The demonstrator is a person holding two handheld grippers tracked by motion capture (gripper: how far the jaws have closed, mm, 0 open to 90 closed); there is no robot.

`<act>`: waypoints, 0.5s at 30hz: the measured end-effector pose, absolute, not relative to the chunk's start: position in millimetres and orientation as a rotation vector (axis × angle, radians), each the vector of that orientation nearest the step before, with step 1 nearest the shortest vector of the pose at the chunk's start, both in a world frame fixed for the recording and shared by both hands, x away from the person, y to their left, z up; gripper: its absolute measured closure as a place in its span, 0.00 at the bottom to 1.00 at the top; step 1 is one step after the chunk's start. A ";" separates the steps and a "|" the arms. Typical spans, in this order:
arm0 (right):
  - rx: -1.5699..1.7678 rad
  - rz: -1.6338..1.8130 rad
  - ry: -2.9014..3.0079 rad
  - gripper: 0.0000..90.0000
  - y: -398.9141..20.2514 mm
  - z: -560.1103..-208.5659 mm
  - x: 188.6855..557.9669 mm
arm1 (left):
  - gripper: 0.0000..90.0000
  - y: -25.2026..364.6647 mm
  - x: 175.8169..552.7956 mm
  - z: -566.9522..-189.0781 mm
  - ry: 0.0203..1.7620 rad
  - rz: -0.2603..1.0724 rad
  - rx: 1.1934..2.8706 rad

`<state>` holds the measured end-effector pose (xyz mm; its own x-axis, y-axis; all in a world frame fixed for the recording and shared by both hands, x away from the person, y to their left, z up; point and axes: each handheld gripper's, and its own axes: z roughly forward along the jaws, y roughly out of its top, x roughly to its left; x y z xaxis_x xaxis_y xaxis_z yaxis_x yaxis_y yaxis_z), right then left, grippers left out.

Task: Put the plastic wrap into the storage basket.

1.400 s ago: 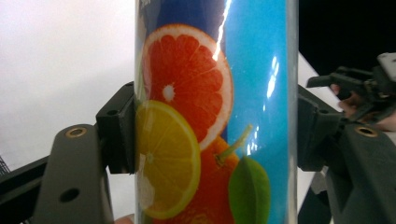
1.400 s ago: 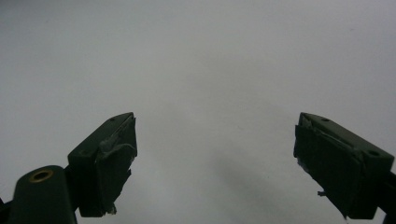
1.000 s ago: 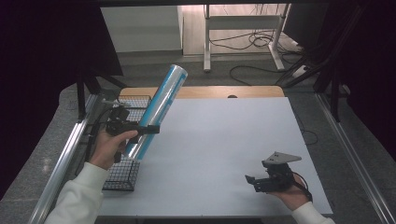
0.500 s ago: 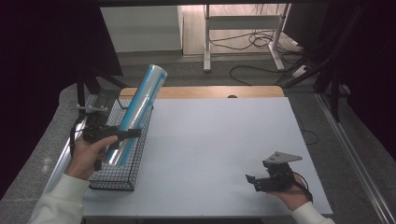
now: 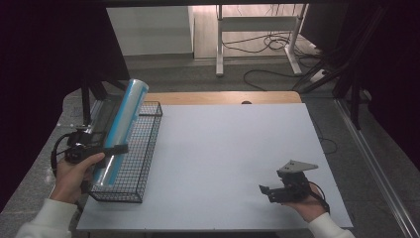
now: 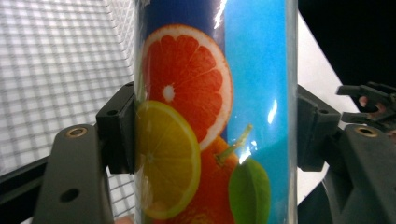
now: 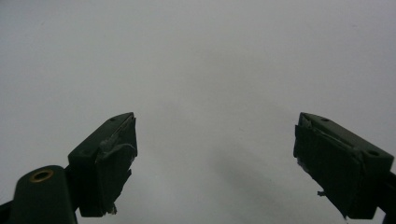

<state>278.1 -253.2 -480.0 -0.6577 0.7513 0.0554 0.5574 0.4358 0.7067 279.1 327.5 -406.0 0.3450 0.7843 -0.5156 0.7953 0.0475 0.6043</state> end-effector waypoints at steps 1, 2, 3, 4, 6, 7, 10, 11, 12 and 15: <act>1.131 1.039 2.425 0.16 -253.2 -479.9 278.3 | 0.36 329.6 277.6 -408.0 1.441 -0.009 1.710; 1.129 1.042 2.424 0.16 -252.8 -479.9 278.5 | 0.36 330.5 276.9 -408.9 1.453 -0.003 1.714; 1.130 1.042 2.424 0.16 -252.6 -479.8 278.5 | 0.36 330.6 276.4 -410.1 1.471 0.011 1.726; 1.130 1.042 2.425 0.16 -252.3 -479.8 278.6 | 0.35 330.3 276.9 -411.8 1.492 0.025 1.744; 1.131 1.041 2.427 0.16 -251.5 -479.8 279.1 | 0.36 330.2 279.7 -416.0 1.516 0.010 1.747; 1.132 1.040 2.426 0.16 -251.2 -479.9 279.3 | 0.35 330.2 279.7 -416.0 1.516 0.010 1.747; 1.130 1.037 2.431 0.16 -250.6 -479.8 279.7 | 0.36 327.6 289.9 -427.0 1.569 0.009 1.773; 1.127 1.038 2.431 0.16 -250.5 -479.9 279.9 | 0.35 327.0 293.2 -430.5 1.583 0.011 1.778; 1.127 1.038 2.431 0.16 -250.5 -480.0 280.0 | 0.35 326.9 297.4 -435.0 1.603 0.008 1.780; 1.132 1.039 2.429 0.16 -251.1 -480.3 280.2 | 0.36 326.5 306.4 -444.9 1.657 0.009 1.791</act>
